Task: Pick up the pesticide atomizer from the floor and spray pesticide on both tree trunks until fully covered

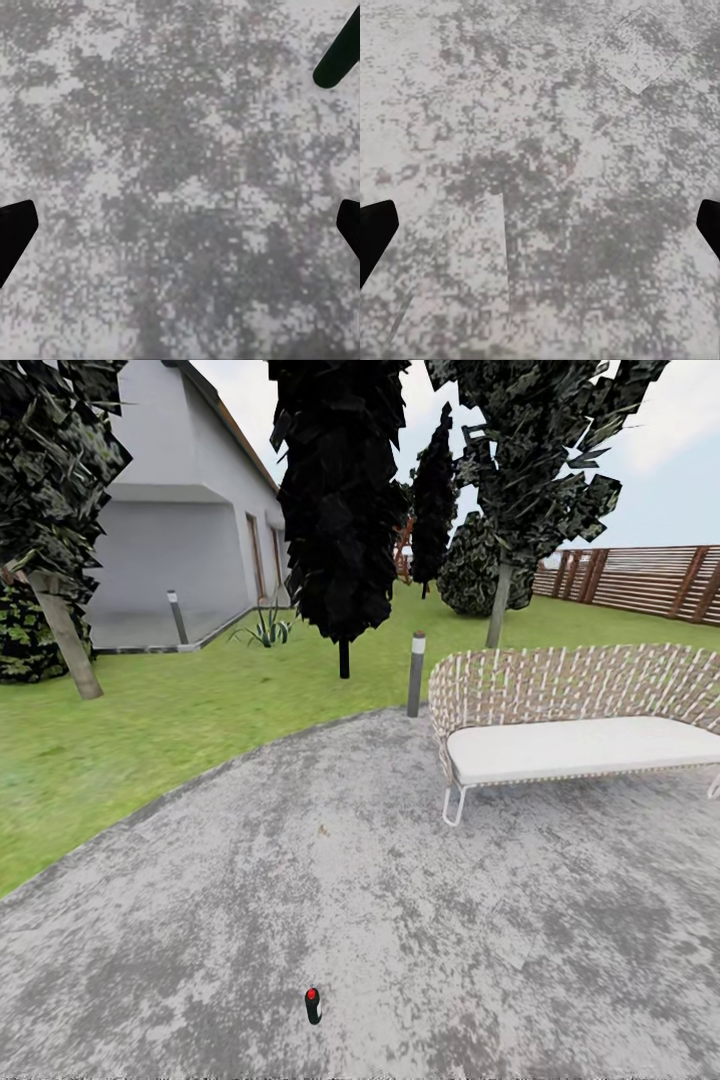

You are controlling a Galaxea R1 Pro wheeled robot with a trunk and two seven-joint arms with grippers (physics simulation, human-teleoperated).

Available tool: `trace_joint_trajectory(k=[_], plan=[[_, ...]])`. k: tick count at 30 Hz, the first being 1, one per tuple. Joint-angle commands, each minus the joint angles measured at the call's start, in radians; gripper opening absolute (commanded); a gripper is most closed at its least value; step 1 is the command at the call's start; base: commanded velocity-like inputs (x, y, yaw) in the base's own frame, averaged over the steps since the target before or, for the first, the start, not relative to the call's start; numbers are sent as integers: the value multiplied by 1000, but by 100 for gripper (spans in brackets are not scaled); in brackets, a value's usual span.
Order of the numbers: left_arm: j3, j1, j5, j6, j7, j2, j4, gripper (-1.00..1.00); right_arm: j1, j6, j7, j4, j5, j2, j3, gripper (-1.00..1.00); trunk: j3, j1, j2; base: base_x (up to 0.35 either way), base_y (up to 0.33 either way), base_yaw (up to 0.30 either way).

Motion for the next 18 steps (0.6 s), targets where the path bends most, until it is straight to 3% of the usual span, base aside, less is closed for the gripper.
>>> trace_joint_trajectory(k=[1,18], plan=[[1,-1,4,-3,0,0,1,100,-1,-3,0,1,1,0,0,100,-6,4,-8,0,0,0],[1,-1,4,-4,0,0,1,100,0,-3,0,1,1,0,0,100,-86,69,-127,0,0,0]])
